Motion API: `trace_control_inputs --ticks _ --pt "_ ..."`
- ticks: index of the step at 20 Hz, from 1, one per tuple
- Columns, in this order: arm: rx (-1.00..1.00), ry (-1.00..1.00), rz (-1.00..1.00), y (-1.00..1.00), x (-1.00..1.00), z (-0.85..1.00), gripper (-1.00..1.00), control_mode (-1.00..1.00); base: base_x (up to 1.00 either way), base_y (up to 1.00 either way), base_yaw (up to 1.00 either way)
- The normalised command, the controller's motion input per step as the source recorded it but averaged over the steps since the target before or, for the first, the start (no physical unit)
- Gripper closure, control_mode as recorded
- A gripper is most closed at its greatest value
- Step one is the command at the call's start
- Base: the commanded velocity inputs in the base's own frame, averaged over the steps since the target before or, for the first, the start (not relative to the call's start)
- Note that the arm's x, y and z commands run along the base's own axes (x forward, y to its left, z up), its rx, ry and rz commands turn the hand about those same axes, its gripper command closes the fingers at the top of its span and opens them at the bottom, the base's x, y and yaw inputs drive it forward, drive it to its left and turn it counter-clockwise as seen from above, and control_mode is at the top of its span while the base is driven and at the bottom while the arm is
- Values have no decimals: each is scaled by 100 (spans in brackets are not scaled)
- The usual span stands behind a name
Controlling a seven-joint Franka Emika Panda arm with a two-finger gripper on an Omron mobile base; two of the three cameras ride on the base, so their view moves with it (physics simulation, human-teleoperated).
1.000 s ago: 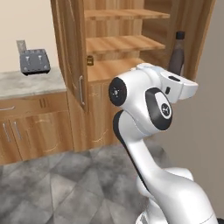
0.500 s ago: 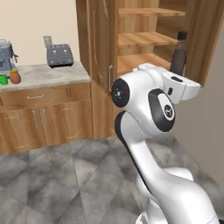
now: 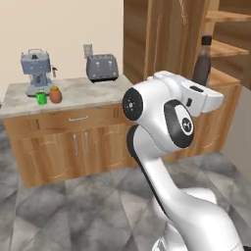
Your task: Pick the syrup bottle and honey bottle from the cabinet and place them next to the mug.
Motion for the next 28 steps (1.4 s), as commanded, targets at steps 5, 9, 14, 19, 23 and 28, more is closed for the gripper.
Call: trace_control_inputs --ticks 5,9,14,19,23,28 --pt "0 0 0 0 0 0 100 100 100 68 0" --pt "0 0 0 0 0 0 100 100 100 81 -3" --pt "0 0 0 0 0 0 100 100 100 75 0" --pt "0 0 0 0 0 0 100 100 100 47 0" --pt "0 0 0 0 0 0 100 100 100 37 0" --pt "0 0 0 0 0 0 100 100 86 48 0"
